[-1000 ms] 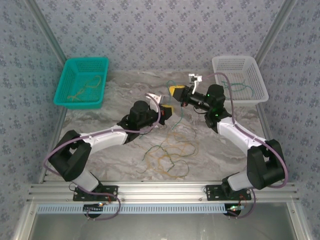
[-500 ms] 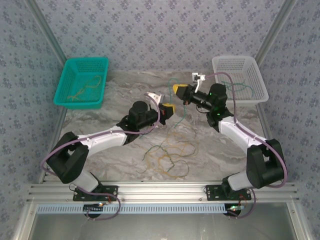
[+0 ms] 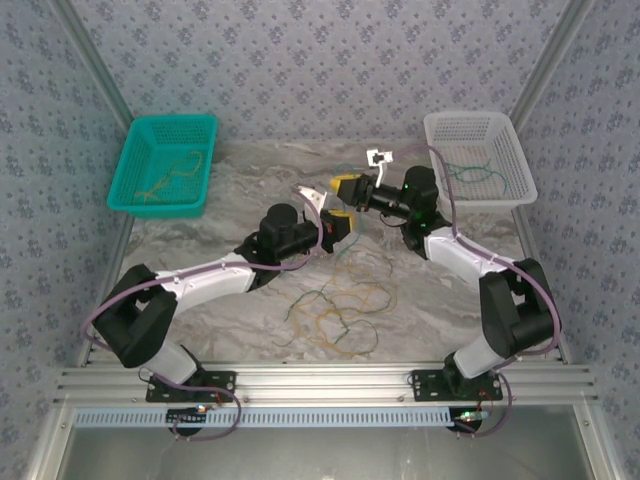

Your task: Untangle the cables

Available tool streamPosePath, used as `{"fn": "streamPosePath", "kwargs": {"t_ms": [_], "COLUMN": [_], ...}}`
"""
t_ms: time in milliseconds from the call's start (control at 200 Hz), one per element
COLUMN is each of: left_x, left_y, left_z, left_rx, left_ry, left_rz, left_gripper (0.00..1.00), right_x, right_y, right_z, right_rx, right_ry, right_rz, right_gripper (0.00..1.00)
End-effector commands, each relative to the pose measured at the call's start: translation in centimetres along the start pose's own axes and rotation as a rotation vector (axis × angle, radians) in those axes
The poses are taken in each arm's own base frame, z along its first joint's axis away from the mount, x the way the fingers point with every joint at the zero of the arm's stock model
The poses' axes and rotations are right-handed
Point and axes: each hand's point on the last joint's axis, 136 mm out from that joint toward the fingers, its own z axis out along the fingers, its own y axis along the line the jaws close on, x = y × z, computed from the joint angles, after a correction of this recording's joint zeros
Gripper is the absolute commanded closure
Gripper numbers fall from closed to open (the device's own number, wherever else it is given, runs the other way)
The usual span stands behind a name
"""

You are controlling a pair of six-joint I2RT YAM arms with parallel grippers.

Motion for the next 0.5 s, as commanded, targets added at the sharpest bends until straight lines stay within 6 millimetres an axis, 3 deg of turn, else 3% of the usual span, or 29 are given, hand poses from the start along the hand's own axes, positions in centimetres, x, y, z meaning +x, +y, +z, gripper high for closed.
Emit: {"fn": "streamPosePath", "kwargs": {"t_ms": [0, 180, 305, 495], "left_x": [-2.9, -2.5, -2.4, -2.2], "left_y": [-3.3, -4.4, -4.9, -4.6], "left_z": [-0.7, -0.4, -0.4, -1.6], "left_rx": [0.093, 0.118, 0.134, 0.125], "left_ry": [-0.073, -0.057, -0.061, -0.095], "left_rz": [0.059, 0.071, 0.082, 0.091], "left_gripper": [1.0, 1.0, 1.0, 1.0], "right_x": [-0.2, -0.6, -1.1, -2.4], "right_y": [-0.2, -0.4, -0.6, -1.2], "right_z": [0.7, 1.0, 0.8, -0.8], "right_rx": [-0.009, 0.0, 0.01, 0.057], "right_ry": [0.0, -0.001, -0.017, -0.049], "right_rz": [0.008, 0.005, 0.001, 0.002], "right_gripper": [0.76, 0.8, 1.0, 1.0]}}
